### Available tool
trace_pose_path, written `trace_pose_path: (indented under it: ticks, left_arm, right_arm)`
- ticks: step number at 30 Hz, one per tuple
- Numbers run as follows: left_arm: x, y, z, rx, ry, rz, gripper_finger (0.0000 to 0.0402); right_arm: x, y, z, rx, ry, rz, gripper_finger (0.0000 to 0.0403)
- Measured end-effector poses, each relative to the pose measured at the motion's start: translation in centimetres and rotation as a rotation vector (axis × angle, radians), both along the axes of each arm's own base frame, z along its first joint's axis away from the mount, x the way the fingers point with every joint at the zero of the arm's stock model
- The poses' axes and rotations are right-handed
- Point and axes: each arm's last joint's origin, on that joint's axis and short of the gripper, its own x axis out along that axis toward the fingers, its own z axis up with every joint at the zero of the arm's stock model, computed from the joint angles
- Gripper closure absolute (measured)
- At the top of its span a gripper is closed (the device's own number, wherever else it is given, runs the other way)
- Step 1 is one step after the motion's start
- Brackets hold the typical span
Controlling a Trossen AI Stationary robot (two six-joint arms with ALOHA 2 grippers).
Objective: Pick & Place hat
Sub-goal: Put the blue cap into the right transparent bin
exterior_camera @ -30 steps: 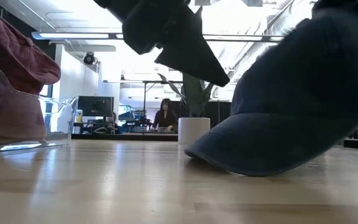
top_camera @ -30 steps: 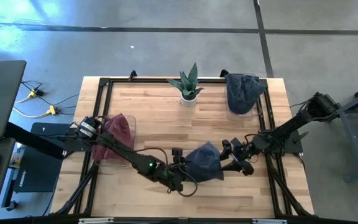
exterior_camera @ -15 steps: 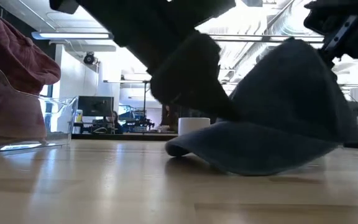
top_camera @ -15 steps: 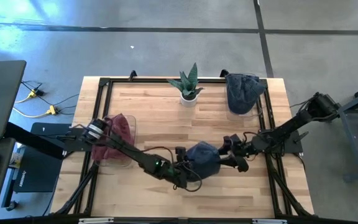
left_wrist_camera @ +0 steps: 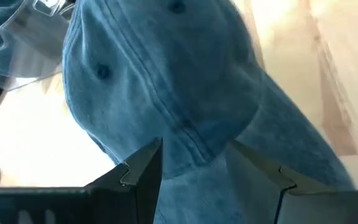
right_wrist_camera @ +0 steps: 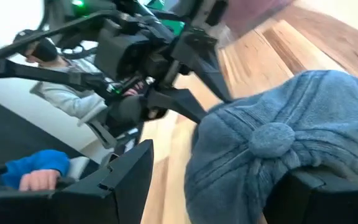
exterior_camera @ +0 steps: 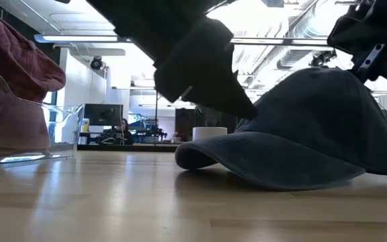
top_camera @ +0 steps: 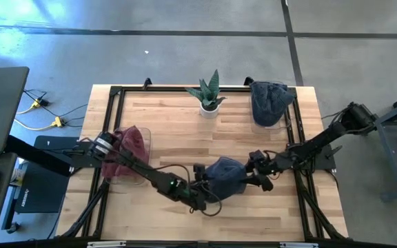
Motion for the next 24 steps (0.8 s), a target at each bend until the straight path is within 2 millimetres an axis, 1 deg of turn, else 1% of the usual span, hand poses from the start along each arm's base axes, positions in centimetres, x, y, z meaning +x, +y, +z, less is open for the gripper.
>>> trace_pose_path:
  ticks: [3, 5, 10, 14, 17, 20, 22, 24]
  left_arm:
    - [0.1, 0.1, 0.0, -0.009, -0.002, -0.003, 0.0231]
    - [0.1, 0.1, 0.0, -0.005, -0.003, 0.001, 0.0231]
    - [0.0, -0.3, 0.4, 0.004, 0.015, -0.005, 0.0231]
    - [0.0, -1.2, 1.9, -0.027, 0.024, -0.043, 0.0231]
    - [-0.2, -1.5, 1.9, -0.068, 0.062, -0.050, 0.0231]
    - [-0.3, -1.5, 1.9, -0.174, 0.063, -0.058, 0.0231]
    - [-1.1, -1.2, 2.3, -0.184, 0.066, -0.060, 0.0231]
    - [-1.8, -0.9, 2.7, -0.200, 0.035, -0.041, 0.0231]
  right_arm:
    - [0.0, 0.0, 0.3, 0.004, -0.027, 0.002, 0.0163]
    - [0.1, -0.1, 0.3, 0.000, -0.030, -0.027, 0.0171]
    - [0.2, -0.7, -0.3, -0.021, 0.029, -0.122, 0.0210]
    - [0.4, -1.5, -0.6, -0.020, 0.059, -0.176, 0.0255]
    - [0.5, -1.9, -0.7, -0.046, 0.057, -0.188, 0.0298]
    - [0.6, -2.1, -0.8, -0.106, 0.059, -0.185, 0.0350]
    - [0.6, -2.2, -0.8, -0.137, 0.053, -0.176, 0.0385]
    - [0.6, -2.3, -0.6, -0.148, 0.043, -0.152, 0.0394]
